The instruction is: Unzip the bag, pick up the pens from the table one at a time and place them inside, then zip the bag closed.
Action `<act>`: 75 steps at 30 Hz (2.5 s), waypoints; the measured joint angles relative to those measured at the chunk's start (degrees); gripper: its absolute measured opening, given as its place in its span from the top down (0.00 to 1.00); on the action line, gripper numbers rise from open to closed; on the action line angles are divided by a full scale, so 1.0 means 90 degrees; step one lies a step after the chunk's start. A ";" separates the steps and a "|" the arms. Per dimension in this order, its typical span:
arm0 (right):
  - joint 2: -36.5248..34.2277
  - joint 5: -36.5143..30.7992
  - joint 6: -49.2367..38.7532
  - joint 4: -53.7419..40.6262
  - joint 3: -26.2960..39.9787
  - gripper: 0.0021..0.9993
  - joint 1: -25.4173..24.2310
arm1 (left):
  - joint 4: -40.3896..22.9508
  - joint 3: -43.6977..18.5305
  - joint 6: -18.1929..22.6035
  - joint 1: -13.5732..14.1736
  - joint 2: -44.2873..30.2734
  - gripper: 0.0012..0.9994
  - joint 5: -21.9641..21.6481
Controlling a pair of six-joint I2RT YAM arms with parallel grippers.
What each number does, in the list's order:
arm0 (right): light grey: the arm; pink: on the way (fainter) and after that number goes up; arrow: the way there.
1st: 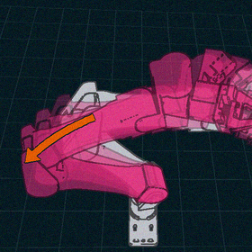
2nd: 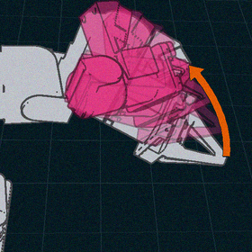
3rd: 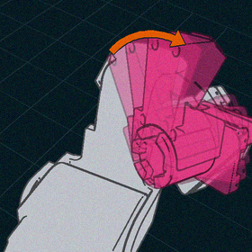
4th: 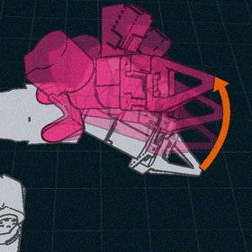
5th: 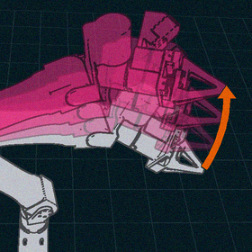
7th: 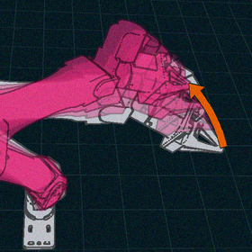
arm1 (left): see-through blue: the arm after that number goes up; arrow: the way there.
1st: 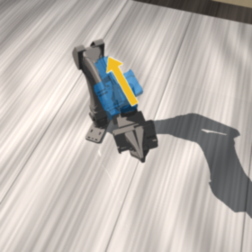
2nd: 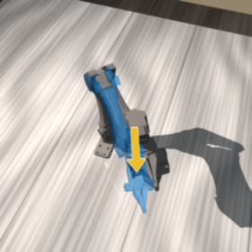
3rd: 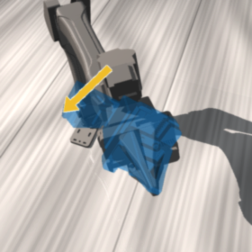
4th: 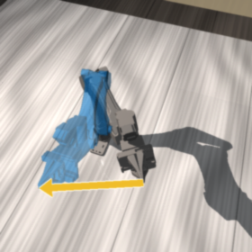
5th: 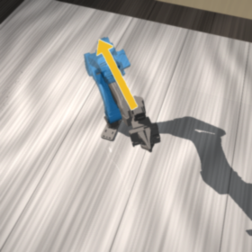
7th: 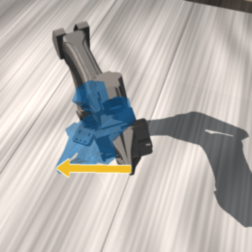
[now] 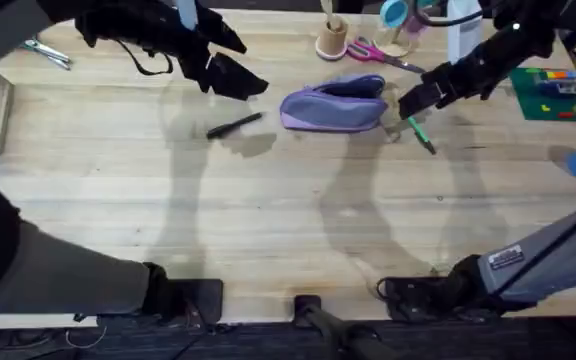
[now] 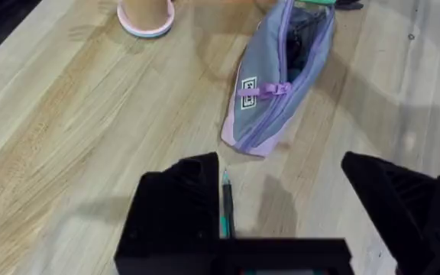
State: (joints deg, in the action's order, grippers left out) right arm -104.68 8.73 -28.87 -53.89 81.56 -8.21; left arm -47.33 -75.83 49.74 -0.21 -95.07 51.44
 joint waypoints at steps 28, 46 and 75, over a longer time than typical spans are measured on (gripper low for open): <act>-0.0459 -0.0871 0.1193 0.1115 -0.0617 0.58 0.0017 | 0.0000 0.0000 0.0000 0.0000 0.0000 0.01 0.0000; -0.0416 -0.1499 0.1266 0.0709 -0.0580 0.97 0.0286 | 0.0000 0.0000 0.0000 0.0000 0.0000 0.01 0.0000; 0.2130 -0.1425 -0.0023 0.1026 -0.0316 0.97 0.1111 | 0.0000 0.0000 0.0000 0.0000 0.0000 0.01 0.0000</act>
State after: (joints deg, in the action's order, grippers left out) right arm -85.52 -4.10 -29.08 -44.65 78.72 1.79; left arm -47.33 -75.83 49.74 -0.21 -95.07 51.44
